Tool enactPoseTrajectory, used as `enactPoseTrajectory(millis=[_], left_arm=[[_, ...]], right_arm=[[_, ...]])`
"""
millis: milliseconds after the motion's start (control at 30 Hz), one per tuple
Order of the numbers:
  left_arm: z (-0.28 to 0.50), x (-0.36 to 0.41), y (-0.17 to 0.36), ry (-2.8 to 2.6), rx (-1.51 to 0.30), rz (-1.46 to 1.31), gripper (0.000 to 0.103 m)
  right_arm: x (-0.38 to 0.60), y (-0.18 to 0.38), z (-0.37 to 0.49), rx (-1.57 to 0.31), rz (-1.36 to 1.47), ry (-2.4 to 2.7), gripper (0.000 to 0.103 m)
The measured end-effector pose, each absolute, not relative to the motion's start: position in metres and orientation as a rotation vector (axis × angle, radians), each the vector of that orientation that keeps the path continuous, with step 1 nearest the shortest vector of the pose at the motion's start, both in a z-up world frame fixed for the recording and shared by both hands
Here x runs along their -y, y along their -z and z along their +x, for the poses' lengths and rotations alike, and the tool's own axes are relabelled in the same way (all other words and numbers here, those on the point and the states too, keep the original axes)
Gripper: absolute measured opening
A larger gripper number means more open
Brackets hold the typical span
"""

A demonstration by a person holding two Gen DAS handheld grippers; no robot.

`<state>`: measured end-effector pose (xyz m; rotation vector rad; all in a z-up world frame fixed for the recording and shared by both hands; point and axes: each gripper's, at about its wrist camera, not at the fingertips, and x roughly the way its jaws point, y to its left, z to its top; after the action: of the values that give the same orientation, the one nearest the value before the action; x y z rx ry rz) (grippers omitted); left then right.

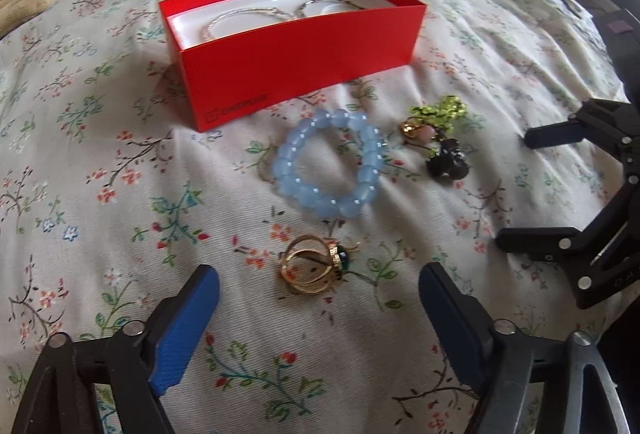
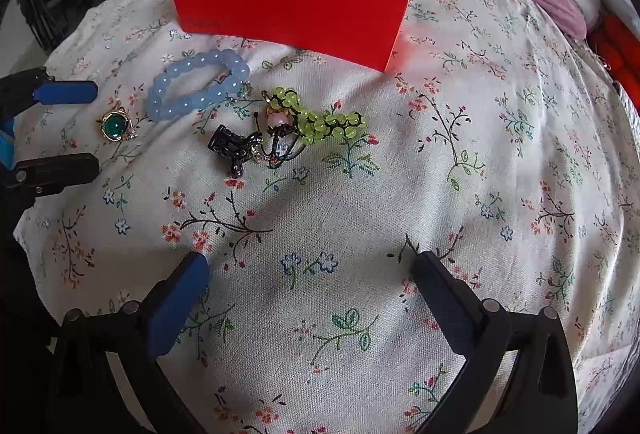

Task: Organize jewelry
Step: 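Grasp the gold green-stone ring with the left gripper while the right gripper grasps the black flower clip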

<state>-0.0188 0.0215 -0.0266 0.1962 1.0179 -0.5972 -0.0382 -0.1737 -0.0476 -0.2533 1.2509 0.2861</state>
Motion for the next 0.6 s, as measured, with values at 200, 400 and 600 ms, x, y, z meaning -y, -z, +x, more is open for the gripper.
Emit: enactPoseTrajectory(millis=[200,400,600], left_arm=[[-0.013,-0.018,0.03,0.612,-1.04,0.163,0.058],[-0.01,-0.019,0.034,0.603,-1.061,0.142,0.043],[-0.008,-0.022,0.034,0.57,-1.066,0.155,0.031]], right_arm=[[0.168,0.041,-0.038,-1.225,-0.256,-0.308,0.103],[0.161,0.033,-0.039,-1.218,-0.209,-0.358,0.102],[0.152,0.025,-0.035,-1.211,-0.176,-0.393,0.093]])
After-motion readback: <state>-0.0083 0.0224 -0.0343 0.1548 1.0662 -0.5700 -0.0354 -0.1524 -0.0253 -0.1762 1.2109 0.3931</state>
